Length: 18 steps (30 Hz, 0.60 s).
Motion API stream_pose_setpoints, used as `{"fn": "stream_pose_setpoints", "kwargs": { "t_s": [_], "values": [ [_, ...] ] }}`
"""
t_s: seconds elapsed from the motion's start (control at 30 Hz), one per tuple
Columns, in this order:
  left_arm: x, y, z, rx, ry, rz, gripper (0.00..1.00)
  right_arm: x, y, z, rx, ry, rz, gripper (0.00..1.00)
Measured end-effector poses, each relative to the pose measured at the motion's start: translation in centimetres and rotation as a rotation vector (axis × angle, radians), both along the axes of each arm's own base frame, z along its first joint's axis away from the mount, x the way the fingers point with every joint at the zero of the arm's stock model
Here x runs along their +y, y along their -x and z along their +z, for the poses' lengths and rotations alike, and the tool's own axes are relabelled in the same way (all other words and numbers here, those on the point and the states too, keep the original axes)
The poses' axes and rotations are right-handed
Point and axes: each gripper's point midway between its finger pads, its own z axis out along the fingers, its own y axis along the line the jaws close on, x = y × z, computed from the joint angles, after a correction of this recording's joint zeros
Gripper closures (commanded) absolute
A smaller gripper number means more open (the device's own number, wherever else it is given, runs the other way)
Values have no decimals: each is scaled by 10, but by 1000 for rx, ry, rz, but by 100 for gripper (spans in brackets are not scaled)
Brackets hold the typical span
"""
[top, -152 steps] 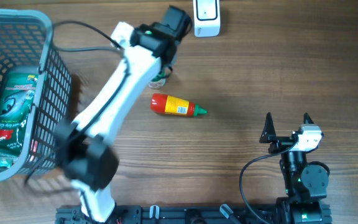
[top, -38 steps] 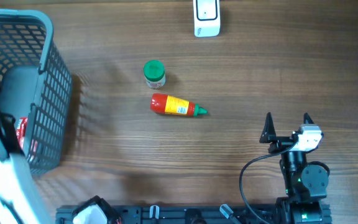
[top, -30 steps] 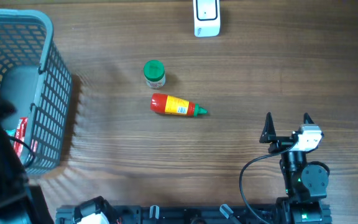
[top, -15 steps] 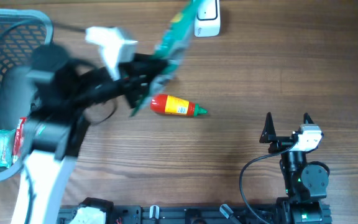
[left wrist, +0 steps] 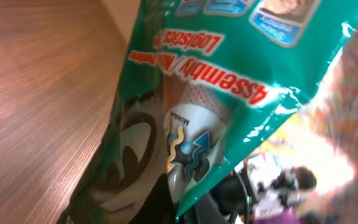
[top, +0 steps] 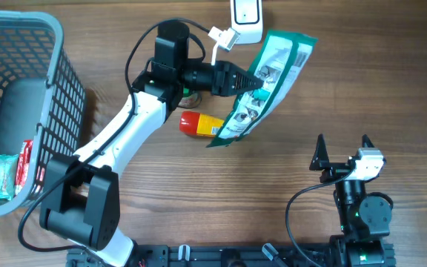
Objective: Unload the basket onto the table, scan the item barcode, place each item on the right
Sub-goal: 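Lift the glove packet and present it to the white scanner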
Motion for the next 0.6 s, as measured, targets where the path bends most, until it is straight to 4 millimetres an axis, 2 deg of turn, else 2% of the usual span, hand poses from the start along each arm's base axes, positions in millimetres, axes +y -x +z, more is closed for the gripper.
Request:
{"fn": "stream_pose_setpoints", "kwargs": {
  "t_s": [0.2,0.27,0.33,0.47,0.6],
  "values": [
    [0,-28,-17,247,-85,214,96,0,0,0,0,0,0,0],
    [-7,-29,-20,279,-100,249,96,0,0,0,0,0,0,0],
    [-30,-20,-25,306,-127,275,96,0,0,0,0,0,0,0],
    [-52,-11,-34,330,-157,304,96,0,0,0,0,0,0,0],
    [-56,-17,-64,411,-220,367,96,0,0,0,0,0,0,0]
  ]
}}
